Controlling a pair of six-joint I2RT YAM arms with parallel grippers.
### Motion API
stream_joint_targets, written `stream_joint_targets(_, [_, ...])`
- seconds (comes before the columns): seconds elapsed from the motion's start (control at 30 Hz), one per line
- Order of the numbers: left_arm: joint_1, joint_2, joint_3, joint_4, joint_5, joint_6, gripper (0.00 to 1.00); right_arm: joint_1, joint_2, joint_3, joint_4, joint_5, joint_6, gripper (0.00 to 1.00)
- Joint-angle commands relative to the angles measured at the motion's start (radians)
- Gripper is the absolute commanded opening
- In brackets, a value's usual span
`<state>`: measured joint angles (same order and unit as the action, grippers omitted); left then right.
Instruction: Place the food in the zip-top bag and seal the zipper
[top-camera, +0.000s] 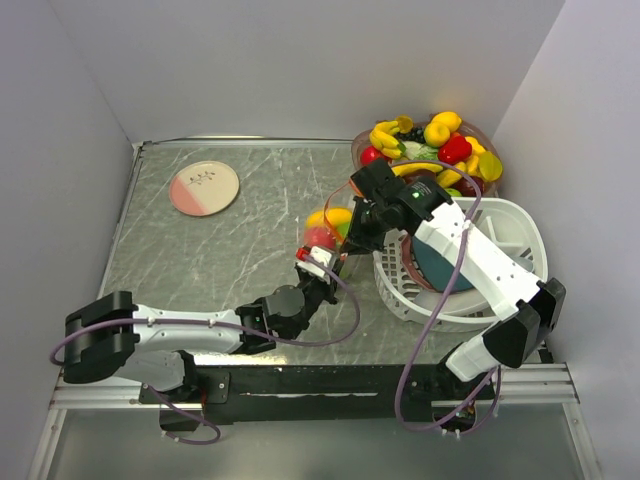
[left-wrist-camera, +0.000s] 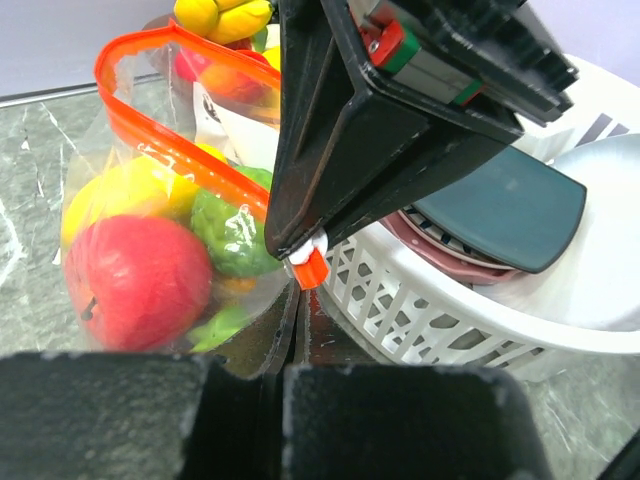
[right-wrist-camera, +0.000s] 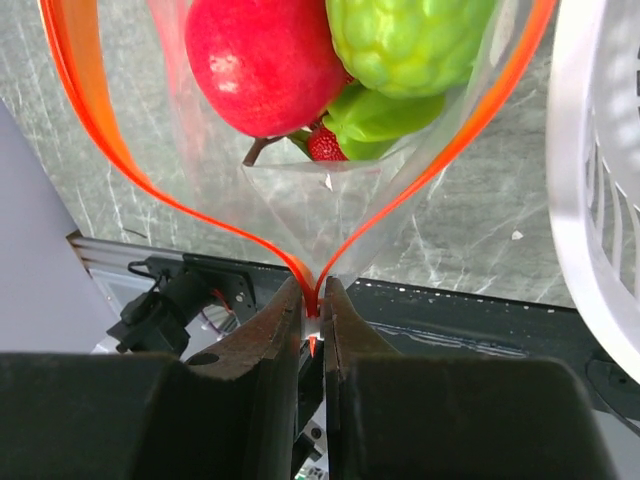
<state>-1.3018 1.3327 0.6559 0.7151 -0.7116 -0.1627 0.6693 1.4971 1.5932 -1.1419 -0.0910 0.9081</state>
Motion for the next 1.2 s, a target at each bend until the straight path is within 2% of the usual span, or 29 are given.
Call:
stream_joint_targets(0.0, [-0.017,-0.072,-0.01,0.021,0.064,-0.046,0.01,-0.031,0.023,0.05,0.036,0.077,-0.005,0.0])
stream_joint_targets(0.43, [-0.054,-0.128,-0.035,-0.028,0.054,-0.067,0.01,-0.085,0.048,0.091,0.047,0.089,-0.026,0.0])
stream_joint_targets(0.53, [-0.054,-0.104,-0.013,-0.08,-0.002,-0.087,0.02,-0.083,0.04,0.088,0.053,0.077,-0.028,0.0])
stream_joint_targets(0.67, [-0.051,-0.049,0.051,-0.128,-0.083,-0.095,0.4,-0.074,0.017,0.067,0.068,0.053,-0.014,0.0])
stream_joint_targets(0.77, [-0.033,-0.014,0.092,-0.137,-0.091,-0.107,0.55,-0.07,0.006,0.057,0.067,0.045,-0.006,0.0])
stream_joint_targets(0.87, [-0.013,0.032,0.139,-0.164,-0.118,-0.123,0.58,-0.062,-0.005,0.048,0.067,0.034,0.0,0.0])
stream_joint_targets(1.17, [0.03,0.072,0.162,-0.146,-0.129,-0.118,0.56,-0.053,-0.029,0.051,0.047,-0.001,0.009,0.0])
